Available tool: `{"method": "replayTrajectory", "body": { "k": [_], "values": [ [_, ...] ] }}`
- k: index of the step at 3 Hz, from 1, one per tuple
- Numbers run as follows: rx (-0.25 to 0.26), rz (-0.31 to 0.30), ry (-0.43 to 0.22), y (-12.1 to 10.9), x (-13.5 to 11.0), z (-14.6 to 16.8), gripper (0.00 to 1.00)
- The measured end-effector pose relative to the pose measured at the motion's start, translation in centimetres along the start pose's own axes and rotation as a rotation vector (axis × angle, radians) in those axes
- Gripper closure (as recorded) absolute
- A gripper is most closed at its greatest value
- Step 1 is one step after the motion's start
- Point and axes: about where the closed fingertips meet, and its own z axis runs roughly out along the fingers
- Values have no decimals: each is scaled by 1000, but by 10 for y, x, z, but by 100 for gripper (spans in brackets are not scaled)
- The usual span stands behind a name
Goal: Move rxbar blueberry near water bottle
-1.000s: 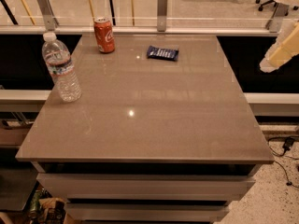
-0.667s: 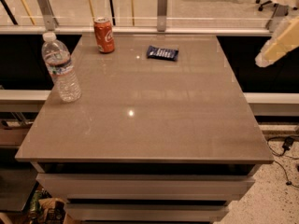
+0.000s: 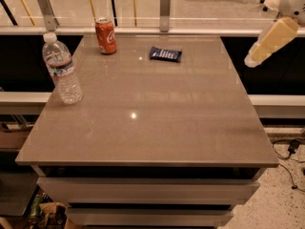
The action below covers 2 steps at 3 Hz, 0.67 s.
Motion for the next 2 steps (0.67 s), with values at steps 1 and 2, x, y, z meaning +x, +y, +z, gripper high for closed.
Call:
{"method": "replayTrajectory", "body": {
  "k": [1,2],
  "values": [
    [-1,-1,-3,0,-1,0,0],
    [-6,25,-46,-10,1,16,0]
  ]
}}
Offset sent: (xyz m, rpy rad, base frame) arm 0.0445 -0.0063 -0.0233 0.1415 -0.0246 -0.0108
